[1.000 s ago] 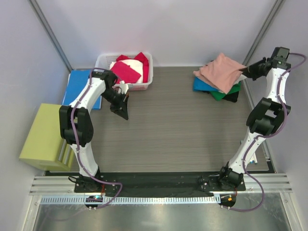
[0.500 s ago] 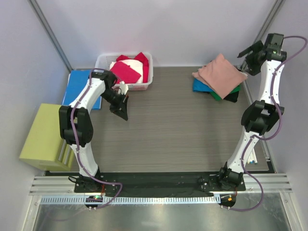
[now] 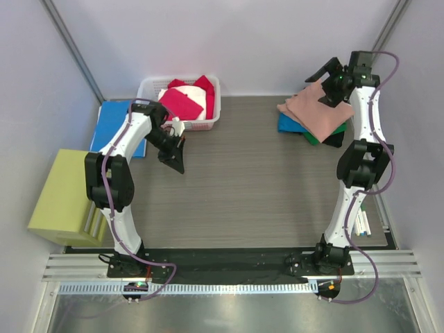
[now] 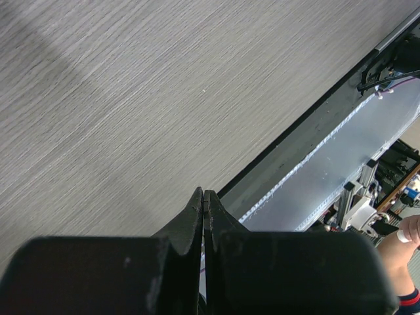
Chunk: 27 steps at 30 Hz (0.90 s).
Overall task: Fold and stack the t-shirts
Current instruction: Neatly place the folded tshirt to the corner
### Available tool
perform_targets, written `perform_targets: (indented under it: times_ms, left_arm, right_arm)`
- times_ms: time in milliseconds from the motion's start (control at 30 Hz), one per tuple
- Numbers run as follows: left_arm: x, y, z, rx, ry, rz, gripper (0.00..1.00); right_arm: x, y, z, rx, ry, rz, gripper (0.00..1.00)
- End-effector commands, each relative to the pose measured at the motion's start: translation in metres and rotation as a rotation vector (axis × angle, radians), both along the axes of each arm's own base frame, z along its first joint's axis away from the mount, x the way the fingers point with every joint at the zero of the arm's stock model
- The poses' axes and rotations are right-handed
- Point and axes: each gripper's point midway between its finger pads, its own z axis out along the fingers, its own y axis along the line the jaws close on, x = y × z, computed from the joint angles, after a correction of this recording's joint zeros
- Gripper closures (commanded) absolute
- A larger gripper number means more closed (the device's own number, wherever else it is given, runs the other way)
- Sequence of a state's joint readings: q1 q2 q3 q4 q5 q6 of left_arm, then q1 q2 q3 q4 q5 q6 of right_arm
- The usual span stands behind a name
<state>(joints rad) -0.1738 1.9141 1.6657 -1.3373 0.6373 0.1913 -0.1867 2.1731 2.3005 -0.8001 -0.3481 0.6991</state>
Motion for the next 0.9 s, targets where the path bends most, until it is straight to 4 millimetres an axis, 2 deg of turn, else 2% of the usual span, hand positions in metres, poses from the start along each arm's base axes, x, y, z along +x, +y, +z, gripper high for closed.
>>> perform_targets:
  times_ms: [0,33,67,133,167,233,267,333,433,533,567,633,700,733,800,867]
  left_arm:
    - [-0.026,0.007,0.027,-0.004,0.056,0.002,1.0]
    - [-0.026,0.007,0.028,-0.006,0.059,0.001,1.0]
    - [-0.026,0.007,0.028,-0.007,0.058,0.003,1.0]
    - [-0.028,0.008,0.03,-0.008,0.063,0.002,1.0]
    - [-0.029,0.008,0.032,-0.014,0.059,0.004,1.0]
    - [-0.032,0.01,0.034,-0.018,0.056,0.002,1.0]
    - [-0.035,0.01,0.033,-0.017,0.06,0.0,1.0]
    - [-0.038,0.011,0.035,-0.019,0.054,-0.007,1.0]
    - [-0.042,0.013,0.036,-0.021,0.051,-0.01,1.0]
    - [-0.044,0.013,0.036,-0.025,0.056,-0.01,1.0]
    - [-0.044,0.013,0.035,-0.024,0.057,-0.013,1.0]
    - [-0.044,0.014,0.034,-0.022,0.06,-0.015,1.0]
    - [-0.044,0.014,0.035,-0.022,0.061,-0.015,1.0]
    - [-0.043,0.014,0.035,-0.024,0.061,-0.015,1.0]
    - [-0.043,0.014,0.036,-0.028,0.065,-0.013,1.0]
    - [-0.043,0.014,0.036,-0.026,0.065,-0.014,1.0]
  right_arm:
    - [0.027,-0.009,-0.019,-0.01,-0.041,-0.007,0.0]
    - [0.035,-0.013,-0.031,-0.024,-0.033,-0.016,0.0]
    - [0.04,-0.016,-0.026,-0.045,-0.058,-0.014,0.0]
    - [0.047,-0.022,-0.037,-0.07,-0.057,-0.02,0.0]
    - [0.05,-0.025,-0.053,-0.091,-0.036,-0.016,0.0]
    - [0.053,-0.032,-0.07,-0.118,-0.024,-0.03,0.0]
    - [0.051,-0.036,-0.094,-0.11,0.021,-0.033,0.0]
    - [0.046,-0.036,-0.122,-0.101,0.074,-0.026,0.0]
    - [0.039,-0.035,-0.14,-0.095,0.111,-0.007,0.0]
    - [0.042,-0.022,-0.102,-0.05,0.019,0.053,0.0]
    - [0.042,-0.015,-0.081,-0.026,-0.029,0.082,0.0]
    - [0.047,-0.011,-0.023,-0.008,-0.169,0.091,0.0]
    - [0.051,-0.01,0.011,0.034,-0.252,0.106,0.0]
    - [0.054,-0.01,0.036,0.073,-0.301,0.098,0.0]
    - [0.06,-0.008,0.054,0.12,-0.363,0.124,0.0]
    - [0.068,-0.01,0.052,0.167,-0.372,0.112,0.0]
